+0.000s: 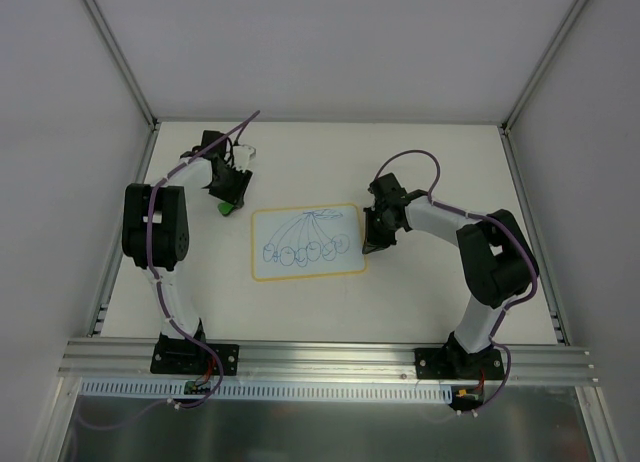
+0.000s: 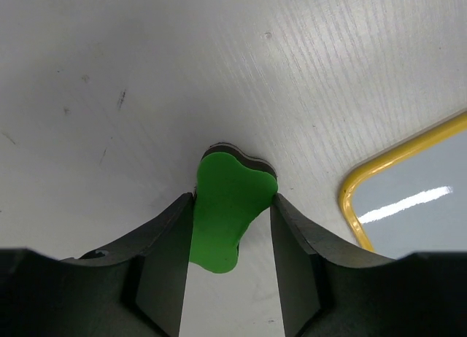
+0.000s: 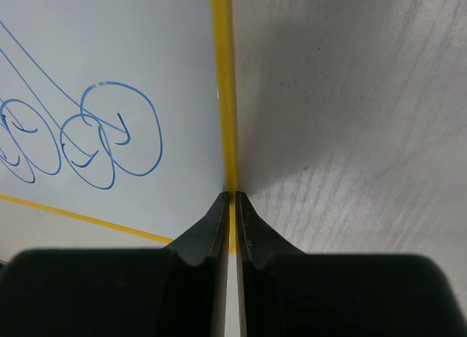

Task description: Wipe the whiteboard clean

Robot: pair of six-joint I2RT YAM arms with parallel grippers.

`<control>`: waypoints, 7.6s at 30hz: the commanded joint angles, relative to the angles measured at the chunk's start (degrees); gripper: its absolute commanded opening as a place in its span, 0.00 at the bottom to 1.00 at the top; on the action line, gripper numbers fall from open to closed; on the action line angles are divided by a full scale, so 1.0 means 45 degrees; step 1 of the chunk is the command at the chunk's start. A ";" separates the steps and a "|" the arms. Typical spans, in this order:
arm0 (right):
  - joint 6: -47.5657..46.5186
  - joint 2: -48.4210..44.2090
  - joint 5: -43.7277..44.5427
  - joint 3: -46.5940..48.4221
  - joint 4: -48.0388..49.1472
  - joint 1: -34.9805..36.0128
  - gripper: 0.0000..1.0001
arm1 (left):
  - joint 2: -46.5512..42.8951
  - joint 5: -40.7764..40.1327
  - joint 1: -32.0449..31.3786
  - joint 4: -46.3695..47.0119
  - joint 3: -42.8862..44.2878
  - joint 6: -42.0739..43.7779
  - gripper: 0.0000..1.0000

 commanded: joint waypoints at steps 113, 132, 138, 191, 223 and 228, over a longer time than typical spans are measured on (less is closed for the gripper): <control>0.0280 0.0127 0.1269 -0.0042 0.0400 0.0163 0.06 | 0.1887 -0.3178 -0.7727 -0.2062 0.1271 -1.0356 0.00; 0.0240 0.0107 0.1250 -0.0062 0.0420 0.0183 0.06 | 0.2081 -0.3141 -0.4795 -0.2082 0.1856 -1.1647 0.00; 0.0260 0.0089 0.1308 -0.0101 0.0439 0.0183 0.06 | 0.3234 -0.2342 -0.6377 -0.2413 0.3555 -1.0885 0.00; 0.0260 -0.0108 0.1328 -0.0316 0.0478 0.0183 0.06 | -0.0529 -0.2887 -0.5248 -0.3569 -0.1280 -1.1781 0.00; 0.0338 -0.0361 0.1250 -0.0726 0.0791 0.0203 0.06 | -0.0492 -0.2085 -0.7748 -0.1926 -0.2551 -1.3091 0.00; 0.0338 -0.0361 0.1230 -0.0726 0.0791 0.0203 0.06 | -0.2405 -0.3451 -0.6228 -0.1965 -0.4348 -1.2916 0.00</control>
